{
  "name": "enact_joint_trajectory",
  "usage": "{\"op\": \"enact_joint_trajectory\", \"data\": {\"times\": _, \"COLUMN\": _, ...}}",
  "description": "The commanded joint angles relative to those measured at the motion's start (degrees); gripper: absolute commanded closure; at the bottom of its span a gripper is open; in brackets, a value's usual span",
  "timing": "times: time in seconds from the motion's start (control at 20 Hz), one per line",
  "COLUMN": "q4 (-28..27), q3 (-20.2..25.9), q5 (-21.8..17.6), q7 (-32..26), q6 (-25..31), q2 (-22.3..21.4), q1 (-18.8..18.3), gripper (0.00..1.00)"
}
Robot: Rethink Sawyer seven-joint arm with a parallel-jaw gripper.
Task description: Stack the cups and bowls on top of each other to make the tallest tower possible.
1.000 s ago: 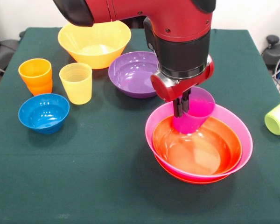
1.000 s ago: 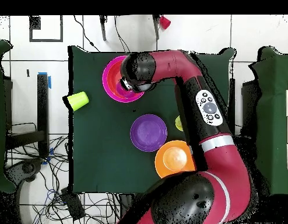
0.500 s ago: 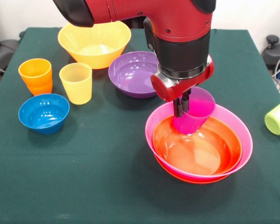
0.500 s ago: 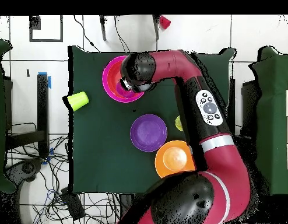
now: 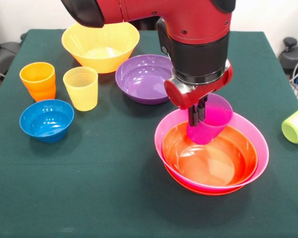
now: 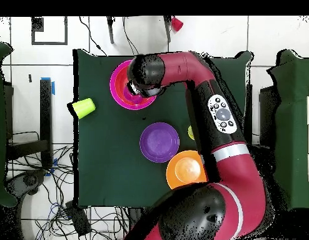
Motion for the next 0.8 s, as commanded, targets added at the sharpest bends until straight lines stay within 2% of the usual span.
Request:
{"op": "enact_joint_trajectory", "data": {"times": 0.05, "q4": -2.34, "q3": -0.42, "q5": -0.92, "q7": -11.67, "q6": 5.07, "q2": 0.38, "q1": 1.5, "gripper": 1.0}}
{"op": "enact_joint_trajectory", "data": {"times": 0.4, "q4": -0.39, "q3": -0.46, "q5": -0.32, "q7": -10.12, "q6": 2.18, "q2": 0.8, "q1": 0.6, "gripper": 1.0}}
{"op": "enact_joint_trajectory", "data": {"times": 0.8, "q4": -0.55, "q3": -0.34, "q5": -0.71, "q7": -12.23, "q6": 2.48, "q2": 1.68, "q1": -0.04, "gripper": 1.0}}
